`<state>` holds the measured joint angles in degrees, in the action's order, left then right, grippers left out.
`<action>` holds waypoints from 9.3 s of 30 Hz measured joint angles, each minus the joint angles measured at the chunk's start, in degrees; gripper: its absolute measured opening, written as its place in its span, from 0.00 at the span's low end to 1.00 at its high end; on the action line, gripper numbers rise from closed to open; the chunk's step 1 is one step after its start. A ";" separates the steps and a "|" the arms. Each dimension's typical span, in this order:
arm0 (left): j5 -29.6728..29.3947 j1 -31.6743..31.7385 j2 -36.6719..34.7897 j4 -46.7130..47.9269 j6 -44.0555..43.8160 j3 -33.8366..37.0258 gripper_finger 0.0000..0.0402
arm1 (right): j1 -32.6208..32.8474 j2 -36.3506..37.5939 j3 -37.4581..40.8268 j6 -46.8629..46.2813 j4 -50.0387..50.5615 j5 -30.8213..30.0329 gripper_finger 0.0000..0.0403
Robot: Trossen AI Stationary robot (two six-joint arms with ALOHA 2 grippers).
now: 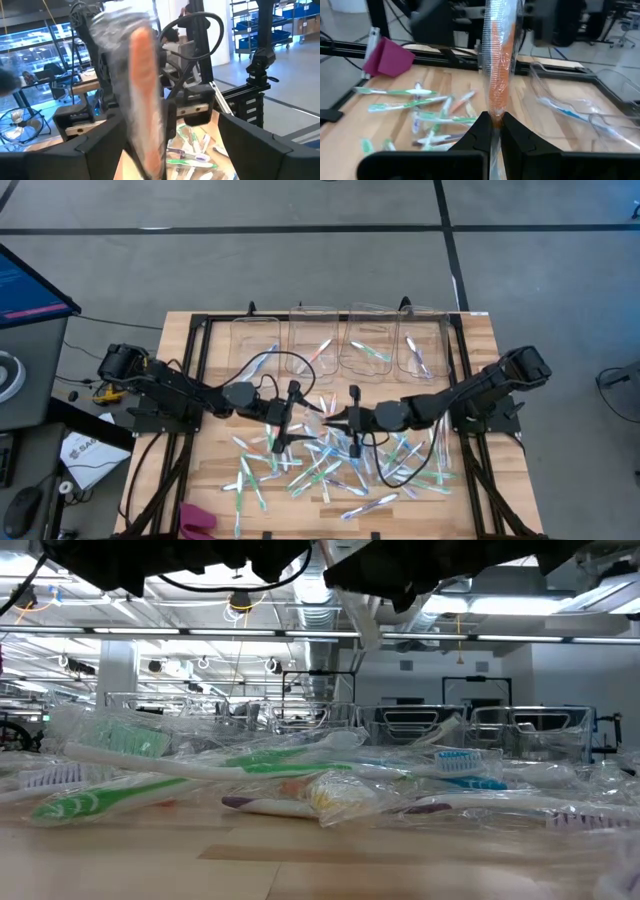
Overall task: Pick & Place Toothbrushes
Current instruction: Put the orange toothbrush into the middle left transparent bin, then put the green toothbrush into the middle right transparent bin
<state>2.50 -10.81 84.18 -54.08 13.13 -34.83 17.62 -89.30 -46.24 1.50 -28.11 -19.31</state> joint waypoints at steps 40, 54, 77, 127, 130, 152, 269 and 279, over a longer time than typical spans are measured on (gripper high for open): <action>-2.23 0.83 -0.02 2.18 0.12 -0.04 0.04 | -1.34 0.00 -0.09 -7.88 8.68 2.14 0.60; 0.34 0.57 -0.02 4.86 -0.75 -0.05 0.04 | -0.18 8.34 -0.02 -19.06 26.13 -2.00 0.66; 0.00 11.86 -14.48 53.17 -9.07 -17.48 0.04 | 18.30 8.27 -0.01 -44.66 39.42 -12.73 0.66; 3.10 40.52 6.66 65.10 -4.41 -34.82 0.04 | 15.22 8.28 2.67 -44.59 40.93 -13.99 0.66; 3.10 40.41 8.06 64.25 -4.44 -34.77 0.04 | 15.22 8.28 2.67 -44.57 40.95 -13.99 0.66; 3.08 42.51 11.23 63.54 -7.41 -34.75 0.08 | 15.23 8.28 2.64 -44.46 40.96 -13.99 0.66; -4.96 -3.28 -17.59 79.05 -18.14 -16.05 0.58 | 15.85 8.31 2.60 -43.10 40.98 -0.02 0.66; -5.16 -3.27 -17.29 78.54 -17.94 -16.00 0.58 | 16.78 8.31 2.60 -45.10 43.34 1.51 0.66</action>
<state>-2.66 -14.08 66.89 24.46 -4.82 -50.83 34.41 -80.99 -43.64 -43.60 15.23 -17.80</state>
